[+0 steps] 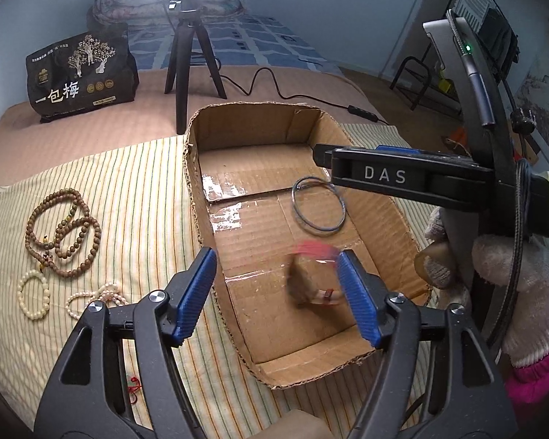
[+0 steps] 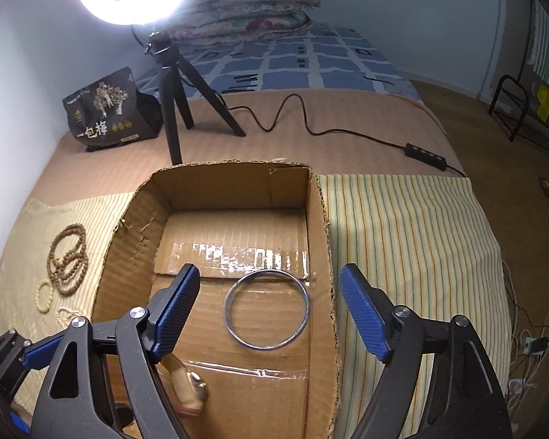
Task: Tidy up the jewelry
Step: 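Carry the watch into the cardboard box and open the left tool while the right tool drops the bangle there, then grasp a pearl earring with the left tool while the right tool grasps the green jade pendant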
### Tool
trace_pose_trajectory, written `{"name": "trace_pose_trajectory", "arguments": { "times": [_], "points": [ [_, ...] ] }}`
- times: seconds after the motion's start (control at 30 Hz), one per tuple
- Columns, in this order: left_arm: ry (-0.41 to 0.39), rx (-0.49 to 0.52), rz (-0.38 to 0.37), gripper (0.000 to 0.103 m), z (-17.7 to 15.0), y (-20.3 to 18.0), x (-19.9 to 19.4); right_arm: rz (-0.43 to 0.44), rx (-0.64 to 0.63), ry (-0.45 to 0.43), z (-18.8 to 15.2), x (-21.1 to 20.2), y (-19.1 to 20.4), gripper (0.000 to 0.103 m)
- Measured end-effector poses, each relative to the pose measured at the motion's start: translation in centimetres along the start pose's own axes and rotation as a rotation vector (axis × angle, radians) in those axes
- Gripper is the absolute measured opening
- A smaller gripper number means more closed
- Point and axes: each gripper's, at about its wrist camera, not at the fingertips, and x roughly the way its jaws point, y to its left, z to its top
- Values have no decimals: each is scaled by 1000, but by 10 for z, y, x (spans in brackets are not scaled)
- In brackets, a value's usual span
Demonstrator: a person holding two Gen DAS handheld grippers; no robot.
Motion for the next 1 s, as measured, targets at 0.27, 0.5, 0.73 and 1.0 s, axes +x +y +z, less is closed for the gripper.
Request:
{"name": "trace_pose_trajectory", "arguments": {
  "times": [0.27, 0.5, 0.73, 1.0],
  "points": [
    [-16, 5, 9, 70, -3, 4, -12, -15, 1, -9, -1, -7, 0, 79],
    [-65, 13, 36, 70, -7, 15, -33, -45, -5, -38, -3, -22, 1, 79],
    [-108, 8, 61, 70, -12, 36, -57, -65, -28, -79, -9, -42, 11, 79],
    [-137, 33, 93, 70, -27, 70, -83, -21, -95, -143, -23, -67, 42, 79]
  ]
}}
